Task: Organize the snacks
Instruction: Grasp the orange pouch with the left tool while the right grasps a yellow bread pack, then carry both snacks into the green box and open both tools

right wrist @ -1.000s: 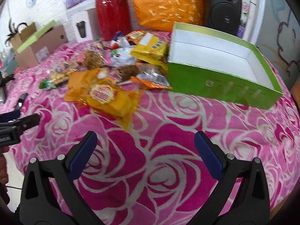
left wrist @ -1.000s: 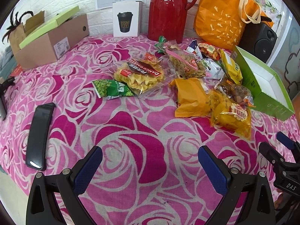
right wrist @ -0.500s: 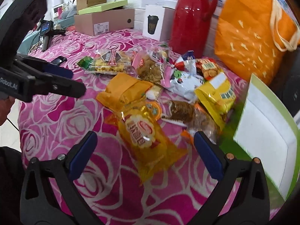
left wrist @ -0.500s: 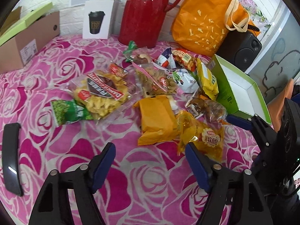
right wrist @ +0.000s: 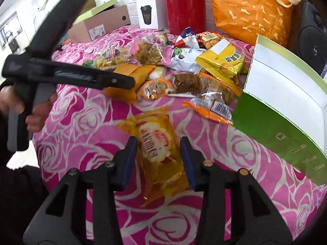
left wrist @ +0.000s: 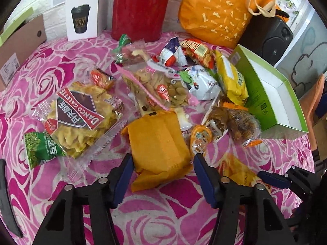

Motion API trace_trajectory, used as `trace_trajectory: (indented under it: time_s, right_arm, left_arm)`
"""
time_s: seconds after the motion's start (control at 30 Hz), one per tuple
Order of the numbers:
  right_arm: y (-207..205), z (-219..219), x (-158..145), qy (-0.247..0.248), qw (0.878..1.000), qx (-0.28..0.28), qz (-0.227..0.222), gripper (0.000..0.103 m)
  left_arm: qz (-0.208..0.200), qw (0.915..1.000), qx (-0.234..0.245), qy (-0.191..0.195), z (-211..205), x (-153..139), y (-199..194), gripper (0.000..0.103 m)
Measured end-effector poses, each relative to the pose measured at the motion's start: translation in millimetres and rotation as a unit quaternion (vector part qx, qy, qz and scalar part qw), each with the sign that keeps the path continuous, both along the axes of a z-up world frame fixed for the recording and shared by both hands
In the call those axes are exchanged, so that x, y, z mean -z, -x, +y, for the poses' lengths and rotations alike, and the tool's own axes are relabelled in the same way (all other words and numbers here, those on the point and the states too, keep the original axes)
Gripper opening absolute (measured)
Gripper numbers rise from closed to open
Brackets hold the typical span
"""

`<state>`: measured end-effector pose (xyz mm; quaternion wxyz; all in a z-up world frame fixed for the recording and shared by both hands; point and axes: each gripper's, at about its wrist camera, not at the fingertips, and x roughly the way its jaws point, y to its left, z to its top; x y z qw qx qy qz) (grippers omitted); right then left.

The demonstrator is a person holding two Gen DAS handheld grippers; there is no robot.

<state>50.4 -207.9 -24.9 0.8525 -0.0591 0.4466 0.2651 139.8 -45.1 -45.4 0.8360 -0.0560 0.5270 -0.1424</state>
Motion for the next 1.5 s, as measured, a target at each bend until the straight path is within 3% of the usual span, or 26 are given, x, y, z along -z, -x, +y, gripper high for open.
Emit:
trace_trajectory:
  time_s: [0.17, 0.23, 0.33, 0.4, 0.67, 0.87, 1.07, 1.13, 1.27, 1.5]
  right_arm:
    - [-4.8, 8.2, 6.1, 0.017, 1.0, -0.009, 0.001, 0.055]
    - [-5.4, 11.5, 9.9, 0.027, 1.0, -0.009, 0.004, 0.054]
    - [-4.4, 11.2, 9.7, 0.023, 1.0, 0.002, 0.002, 0.041]
    - [-2.2, 8.5, 5.8, 0.01, 1.0, 0.009, 0.004, 0.04]
    - [22.1, -25.4, -44.9, -0.013, 0.997, 0.056, -0.059, 0.039]
    - [22.4, -93.9, -90.1, -0.029, 0.975, 0.182, -0.125, 0.04]
    - [0.4, -144.5, -101.3, -0.036, 0.947, 0.285, -0.145, 0.04]
    - [-11.5, -154.0, -96.1, -0.025, 0.942, 0.302, -0.142, 0.04]
    - [-32.8, -172.1, -77.2, -0.016, 0.936, 0.326, -0.127, 0.04]
    - [-62.3, -190.9, -43.1, -0.012, 0.943, 0.321, -0.085, 0.04]
  left_arm:
    - [0.008, 0.9995, -0.015, 0.028, 8.2, 7.1, -3.1, 0.057]
    - [0.006, 0.9997, -0.013, 0.021, 7.1, 6.1, -1.4, 0.048]
    - [0.003, 0.9998, 0.0, 0.02, 2.2, 1.0, 4.9, 0.044]
    - [-0.003, 0.9997, 0.012, 0.022, -0.9, -5.2, 12.7, 0.043]
    - [-0.072, 0.995, 0.056, 0.04, -15.1, -68.9, 41.3, 0.043]
    - [-0.122, 0.986, 0.101, 0.053, -60.9, -111.4, 24.9, 0.043]
    - [-0.136, 0.9754, 0.161, 0.063, -134.5, -131.2, 0.4, 0.043]
    - [-0.14, 0.9711, 0.182, 0.065, -158.8, -131.0, -6.9, 0.043]
    - [-0.116, 0.9723, 0.194, 0.061, -189.8, -114.5, -23.9, 0.043]
    - [-0.081, 0.9761, 0.198, 0.041, -211.6, -78.6, -46.9, 0.043]
